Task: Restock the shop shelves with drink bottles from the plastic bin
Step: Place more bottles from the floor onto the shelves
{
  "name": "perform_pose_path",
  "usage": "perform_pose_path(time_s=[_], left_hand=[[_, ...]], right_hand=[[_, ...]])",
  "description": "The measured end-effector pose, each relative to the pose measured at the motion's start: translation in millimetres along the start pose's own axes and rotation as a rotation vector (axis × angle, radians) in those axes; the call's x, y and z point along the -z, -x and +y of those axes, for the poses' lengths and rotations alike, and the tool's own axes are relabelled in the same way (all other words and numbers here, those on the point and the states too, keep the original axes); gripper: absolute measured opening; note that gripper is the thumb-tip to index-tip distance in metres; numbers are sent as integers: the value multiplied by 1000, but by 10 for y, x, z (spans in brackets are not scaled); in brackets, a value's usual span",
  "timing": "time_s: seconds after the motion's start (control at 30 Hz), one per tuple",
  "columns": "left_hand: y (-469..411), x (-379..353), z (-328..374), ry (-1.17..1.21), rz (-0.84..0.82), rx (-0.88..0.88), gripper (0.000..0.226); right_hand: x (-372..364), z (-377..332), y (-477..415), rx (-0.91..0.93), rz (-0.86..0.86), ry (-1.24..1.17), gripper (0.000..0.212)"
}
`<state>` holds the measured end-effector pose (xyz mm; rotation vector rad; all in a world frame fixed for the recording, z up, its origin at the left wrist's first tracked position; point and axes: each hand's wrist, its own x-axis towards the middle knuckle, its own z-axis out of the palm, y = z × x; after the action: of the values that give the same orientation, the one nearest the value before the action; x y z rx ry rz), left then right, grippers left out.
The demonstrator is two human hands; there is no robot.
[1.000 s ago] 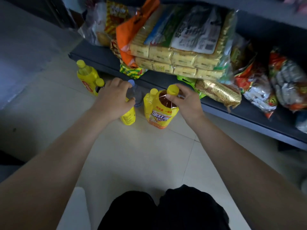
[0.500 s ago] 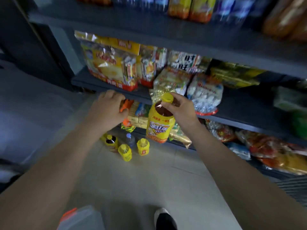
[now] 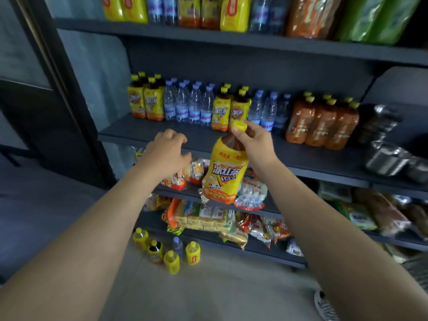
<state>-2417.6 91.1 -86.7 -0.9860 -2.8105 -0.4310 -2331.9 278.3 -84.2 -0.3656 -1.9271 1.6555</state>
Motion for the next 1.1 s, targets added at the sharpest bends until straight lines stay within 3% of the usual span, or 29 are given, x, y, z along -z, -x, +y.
perform_pose_path(time_s=[0.07, 0.17, 0.3, 0.43, 1.1], left_hand=[[6, 187, 65, -19, -6, -9, 47], [1, 418, 134, -27, 5, -14, 49], [-77, 676, 224, -54, 12, -14, 49], [-217, 874, 341, -75, 7, -7, 45], [-1129, 1727, 691, -86, 167, 66, 41]], right_hand=[[57, -207, 23, 9, 24, -21, 5], [137, -444, 33, 30, 54, -25, 17], [282, -726, -25, 80, 76, -44, 5], [436, -931, -164, 145, 77, -50, 9], [553, -1816, -1238, 361, -42, -15, 15]])
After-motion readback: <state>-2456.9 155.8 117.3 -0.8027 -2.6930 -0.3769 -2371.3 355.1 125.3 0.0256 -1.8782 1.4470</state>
